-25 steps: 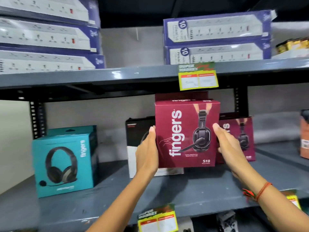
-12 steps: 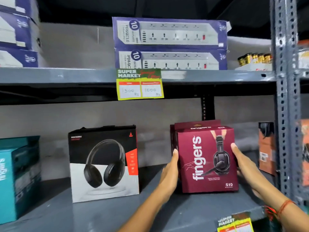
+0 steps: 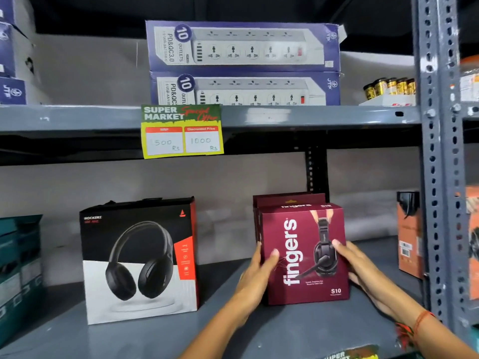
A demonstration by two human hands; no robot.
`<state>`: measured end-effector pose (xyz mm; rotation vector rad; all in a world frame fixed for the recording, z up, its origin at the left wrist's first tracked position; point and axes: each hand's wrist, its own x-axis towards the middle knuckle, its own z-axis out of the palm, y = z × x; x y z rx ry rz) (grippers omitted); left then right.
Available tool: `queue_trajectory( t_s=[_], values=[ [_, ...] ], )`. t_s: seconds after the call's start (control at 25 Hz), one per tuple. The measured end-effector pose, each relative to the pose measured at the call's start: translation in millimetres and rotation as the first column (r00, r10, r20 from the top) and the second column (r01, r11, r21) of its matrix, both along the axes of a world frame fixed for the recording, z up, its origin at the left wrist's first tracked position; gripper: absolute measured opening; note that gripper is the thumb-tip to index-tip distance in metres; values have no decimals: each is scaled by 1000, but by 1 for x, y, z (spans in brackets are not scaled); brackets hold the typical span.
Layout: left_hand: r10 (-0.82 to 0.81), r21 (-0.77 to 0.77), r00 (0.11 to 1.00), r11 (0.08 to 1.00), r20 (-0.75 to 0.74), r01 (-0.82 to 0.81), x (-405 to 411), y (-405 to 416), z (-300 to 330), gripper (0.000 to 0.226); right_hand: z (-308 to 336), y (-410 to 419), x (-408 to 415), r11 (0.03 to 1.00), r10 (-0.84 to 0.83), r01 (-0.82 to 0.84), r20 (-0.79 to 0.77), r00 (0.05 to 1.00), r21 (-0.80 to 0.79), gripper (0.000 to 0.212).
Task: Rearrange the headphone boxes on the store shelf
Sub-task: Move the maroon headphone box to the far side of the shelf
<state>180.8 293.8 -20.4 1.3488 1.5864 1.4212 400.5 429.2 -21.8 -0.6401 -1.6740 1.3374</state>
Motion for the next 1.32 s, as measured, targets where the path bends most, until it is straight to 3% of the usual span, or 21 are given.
queue_trajectory(
  t_s=[0.12,0.2,0.36,0.64,0.88,1.04,1.12,1.2,1.28,1.32],
  values=[
    [-11,-18,989,1000,-145,8,-10,9,-8,92,-2,19,5,995,103,-103,44,994,2,79],
    [-9,-38,987,999,-163,3,-9,27,-4,88,1,40,7,985,170,-173,98,981,23,84],
    [-66,-93,988,994,-138,54,-17,31,-9,109,-10,53,-3,970,242,-243,135,961,-12,94],
    [28,-72,986,997,-163,-40,-12,36,-10,110,-16,61,-9,968,250,-250,126,960,-13,88],
    [9,-64,986,998,-168,-20,0,28,-14,108,-15,50,3,967,252,-256,123,960,14,81],
    [8,-58,989,998,-150,-17,9,22,-16,111,-16,39,14,971,239,-240,103,965,-4,89],
    [0,-52,993,999,-120,-7,14,17,-13,115,-11,31,16,975,217,-220,102,971,20,95],
    [44,-20,994,999,-102,-46,14,7,-7,132,1,20,15,989,108,-112,46,993,94,106],
    [186,62,970,982,-155,-178,13,-7,0,148,16,8,17,971,-61,67,-36,997,230,126],
    [268,165,946,957,-184,-239,9,-18,3,144,25,1,17,937,-149,166,-79,986,308,133]
  ],
)
